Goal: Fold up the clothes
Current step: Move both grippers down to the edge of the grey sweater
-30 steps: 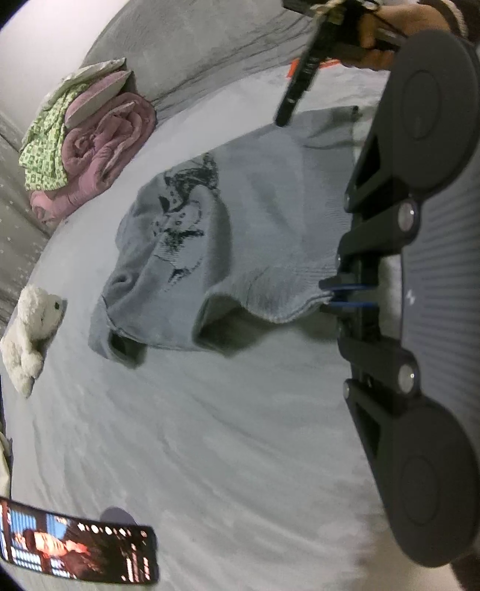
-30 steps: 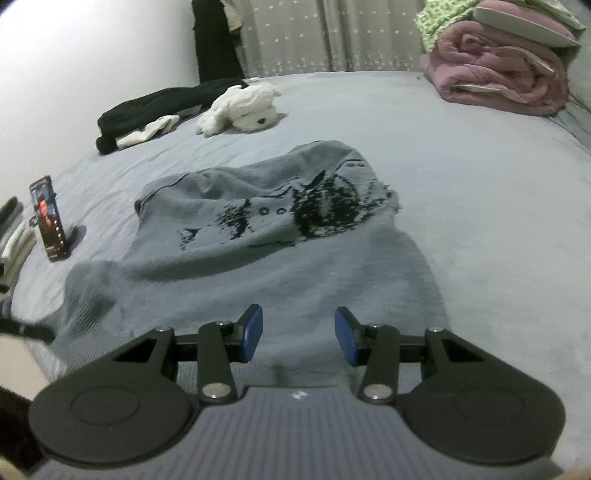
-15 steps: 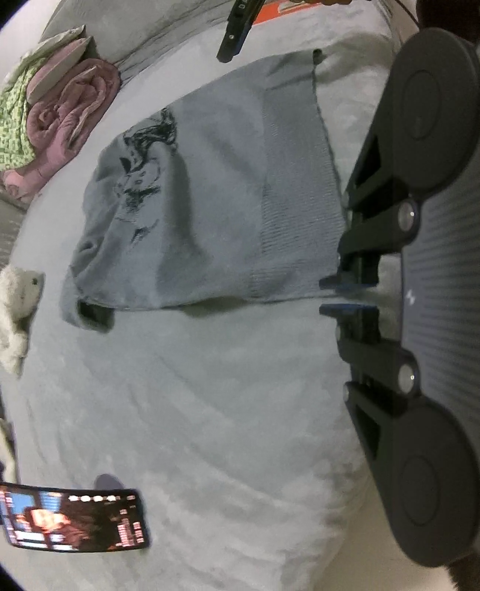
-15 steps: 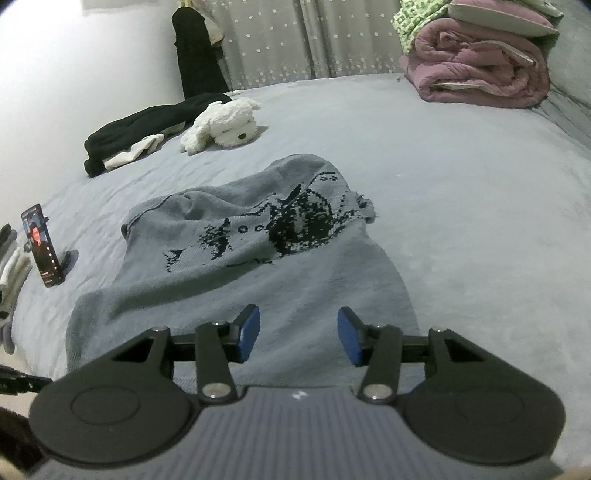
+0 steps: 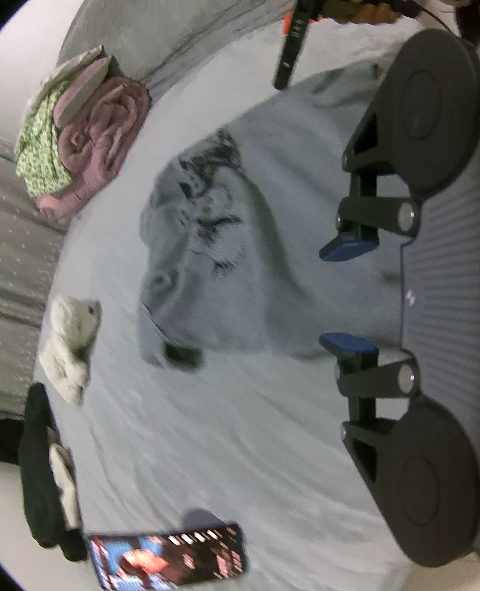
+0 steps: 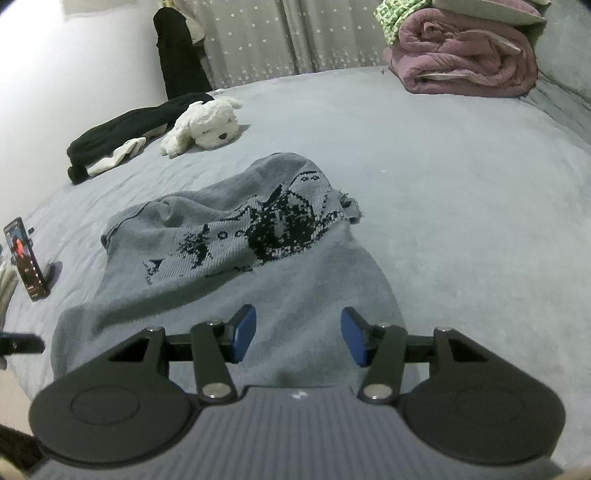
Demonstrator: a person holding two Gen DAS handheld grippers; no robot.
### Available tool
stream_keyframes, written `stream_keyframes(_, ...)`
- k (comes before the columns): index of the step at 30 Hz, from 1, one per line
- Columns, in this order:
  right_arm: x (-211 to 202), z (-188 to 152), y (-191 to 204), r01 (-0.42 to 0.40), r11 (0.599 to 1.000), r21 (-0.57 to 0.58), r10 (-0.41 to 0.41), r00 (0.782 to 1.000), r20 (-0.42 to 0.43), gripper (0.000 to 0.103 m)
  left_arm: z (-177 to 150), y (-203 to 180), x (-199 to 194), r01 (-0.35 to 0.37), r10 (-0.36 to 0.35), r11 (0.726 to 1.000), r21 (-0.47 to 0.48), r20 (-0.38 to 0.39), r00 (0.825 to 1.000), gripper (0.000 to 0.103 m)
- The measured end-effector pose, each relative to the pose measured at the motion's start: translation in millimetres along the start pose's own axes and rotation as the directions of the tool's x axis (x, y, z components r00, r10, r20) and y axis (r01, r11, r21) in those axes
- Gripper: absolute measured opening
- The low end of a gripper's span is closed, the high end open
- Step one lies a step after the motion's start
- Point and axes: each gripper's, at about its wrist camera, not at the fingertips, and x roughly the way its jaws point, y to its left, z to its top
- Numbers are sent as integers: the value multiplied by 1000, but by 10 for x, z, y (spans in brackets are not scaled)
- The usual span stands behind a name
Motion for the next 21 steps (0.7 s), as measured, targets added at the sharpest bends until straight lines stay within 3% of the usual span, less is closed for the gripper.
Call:
stream_keyframes(11,249,172,-26,-3,997,80,4,1000,-13,57,569,-529,595,85,-85,996,23,23,996,50)
stream_keyframes(15,386,217,-33,-8,993,116,13,999,-40,57,666,-581,851,97,-97,995,-1,23,995,50)
stream_keyframes(21,502,379,37,5,992,123,-4,1000,-5,60,743,-561,1189,83,-82,997,-3,58,995,50)
